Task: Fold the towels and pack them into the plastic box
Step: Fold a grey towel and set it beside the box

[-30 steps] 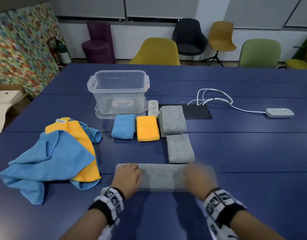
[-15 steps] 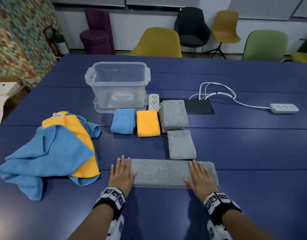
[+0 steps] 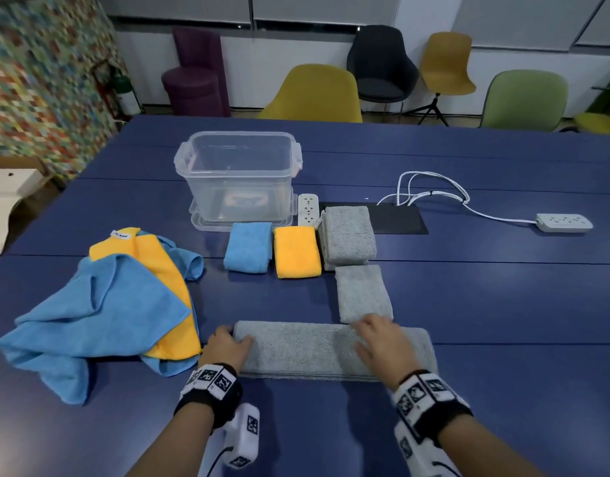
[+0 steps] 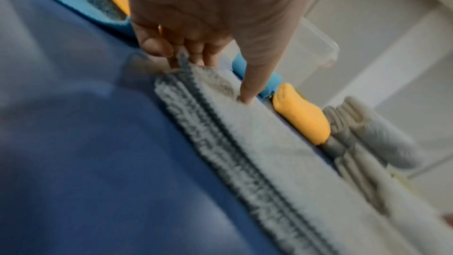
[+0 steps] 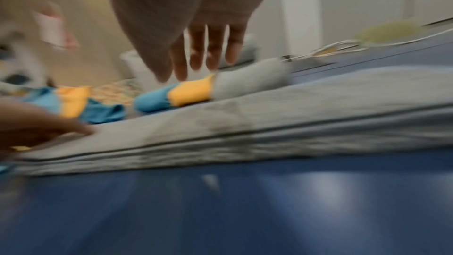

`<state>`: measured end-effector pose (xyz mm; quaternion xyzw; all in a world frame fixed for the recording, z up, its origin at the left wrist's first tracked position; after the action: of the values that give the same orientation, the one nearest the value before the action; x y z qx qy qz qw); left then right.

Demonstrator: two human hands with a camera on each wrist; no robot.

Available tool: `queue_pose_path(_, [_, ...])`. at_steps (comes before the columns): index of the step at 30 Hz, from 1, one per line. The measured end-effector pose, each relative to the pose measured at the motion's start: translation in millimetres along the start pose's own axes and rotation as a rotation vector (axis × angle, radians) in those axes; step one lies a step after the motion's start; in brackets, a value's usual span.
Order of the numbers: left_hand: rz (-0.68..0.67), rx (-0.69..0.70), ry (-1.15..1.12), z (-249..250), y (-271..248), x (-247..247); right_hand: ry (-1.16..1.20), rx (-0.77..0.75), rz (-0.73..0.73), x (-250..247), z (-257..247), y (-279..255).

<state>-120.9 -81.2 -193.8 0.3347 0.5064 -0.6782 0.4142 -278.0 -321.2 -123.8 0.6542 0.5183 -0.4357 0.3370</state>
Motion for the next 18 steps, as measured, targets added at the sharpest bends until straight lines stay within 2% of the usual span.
queue_pose_path(2, [-0.065,-0.014,-0.064,5,3,1,0.102,-0.020,-0.198,24,-33,13])
queue_pose_path(4, [-0.077,-0.009,-0.114,7,4,2,0.127,0.085,-0.379,45,-50,22])
queue_pose_path(6, [-0.052,0.000,-0.131,7,2,1,0.135,0.178,-0.459,57,-58,30])
queue_pose_path(10, [-0.024,0.006,-0.201,-6,1,-3,0.124,0.255,-0.508,72,-62,37])
queue_pose_path(14, [0.046,-0.034,-0.282,-24,7,-17,0.165,0.222,-0.532,87,-81,51])
queue_pose_path(18, [0.177,-0.062,-0.263,-43,12,-50,0.387,0.174,-0.495,95,-101,63])
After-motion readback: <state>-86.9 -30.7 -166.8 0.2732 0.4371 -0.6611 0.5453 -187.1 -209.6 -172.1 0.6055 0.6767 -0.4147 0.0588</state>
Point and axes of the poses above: each hand's wrist, its own y-axis towards the middle knuckle, its own x-axis out of the palm, z = x × y, the point moved 5 cm from there along y, towards the middle knuckle, and after that the axes turned 14 degrees about y, right-handed, at the moved point
